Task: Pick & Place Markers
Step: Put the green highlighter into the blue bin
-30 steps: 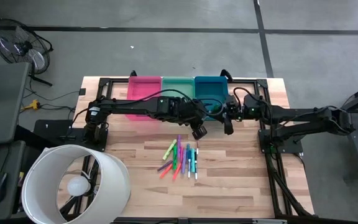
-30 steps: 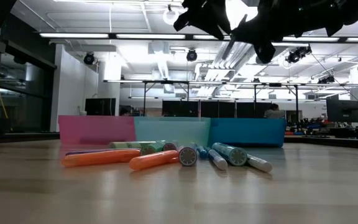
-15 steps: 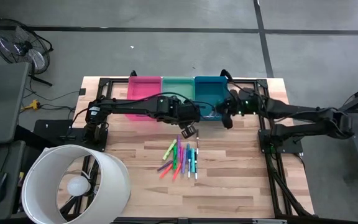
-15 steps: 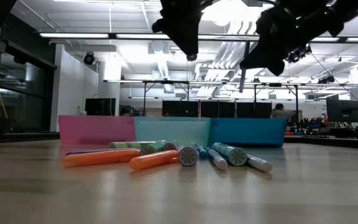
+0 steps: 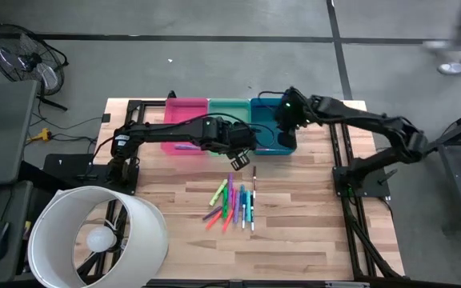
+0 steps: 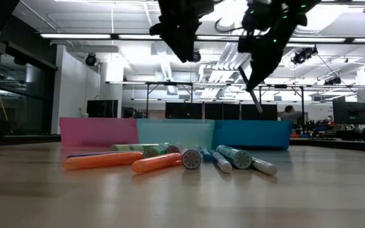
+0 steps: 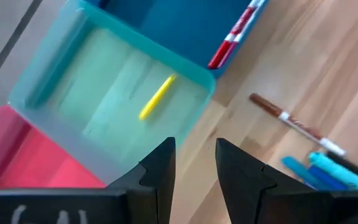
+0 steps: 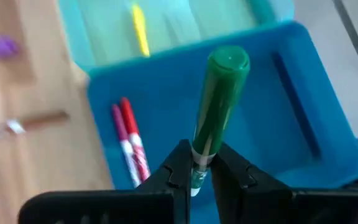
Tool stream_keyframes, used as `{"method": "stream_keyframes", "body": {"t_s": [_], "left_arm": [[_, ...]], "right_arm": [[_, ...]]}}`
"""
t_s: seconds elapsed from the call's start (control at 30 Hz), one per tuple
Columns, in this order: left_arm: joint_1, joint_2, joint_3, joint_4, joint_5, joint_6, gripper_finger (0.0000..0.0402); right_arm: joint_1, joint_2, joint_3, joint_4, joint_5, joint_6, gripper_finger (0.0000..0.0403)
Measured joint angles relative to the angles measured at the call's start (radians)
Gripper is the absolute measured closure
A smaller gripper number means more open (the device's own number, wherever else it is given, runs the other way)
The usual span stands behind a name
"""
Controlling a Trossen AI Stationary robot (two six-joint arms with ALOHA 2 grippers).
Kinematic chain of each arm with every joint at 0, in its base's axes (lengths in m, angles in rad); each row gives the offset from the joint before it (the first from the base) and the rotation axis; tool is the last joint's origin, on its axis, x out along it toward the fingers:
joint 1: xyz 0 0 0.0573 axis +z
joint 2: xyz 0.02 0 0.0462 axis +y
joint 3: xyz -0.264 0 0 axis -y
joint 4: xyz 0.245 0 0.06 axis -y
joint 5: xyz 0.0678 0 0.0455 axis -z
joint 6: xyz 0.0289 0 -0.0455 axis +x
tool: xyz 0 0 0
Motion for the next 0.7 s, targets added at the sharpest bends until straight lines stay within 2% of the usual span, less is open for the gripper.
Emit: {"method": "stream_keyframes", "body": {"t_s": [0.17, 0.33, 0.47, 0.57, 0.63, 0.7], "left_arm": [[0.009, 0.000, 0.000, -0.018, -0.022, 0.045, 0.0291], [0.020, -0.041, -0.044, 0.015, -0.024, 0.100, 0.0291], [0.038, -0.110, -0.174, 0.126, 0.015, 0.132, 0.0291], [0.055, -0.208, -0.324, 0.207, 0.069, 0.148, 0.0291], [0.066, -0.267, -0.421, 0.363, 0.121, 0.157, 0.0291], [0.079, -0.340, -0.529, 0.410, 0.179, 0.163, 0.0291]], "right_arm": [[-0.007, 0.136, 0.112, -0.132, 0.055, -0.100, 0.0374], [-0.007, 0.235, 0.161, -0.193, 0.059, -0.149, 0.0374], [-0.006, 0.293, 0.172, -0.199, 0.059, -0.179, 0.0374], [-0.006, 0.328, 0.173, -0.205, 0.060, -0.179, 0.0374], [-0.005, 0.345, 0.173, -0.208, 0.059, -0.180, 0.0374], [-0.005, 0.357, 0.173, -0.207, 0.054, -0.186, 0.0374]]}}
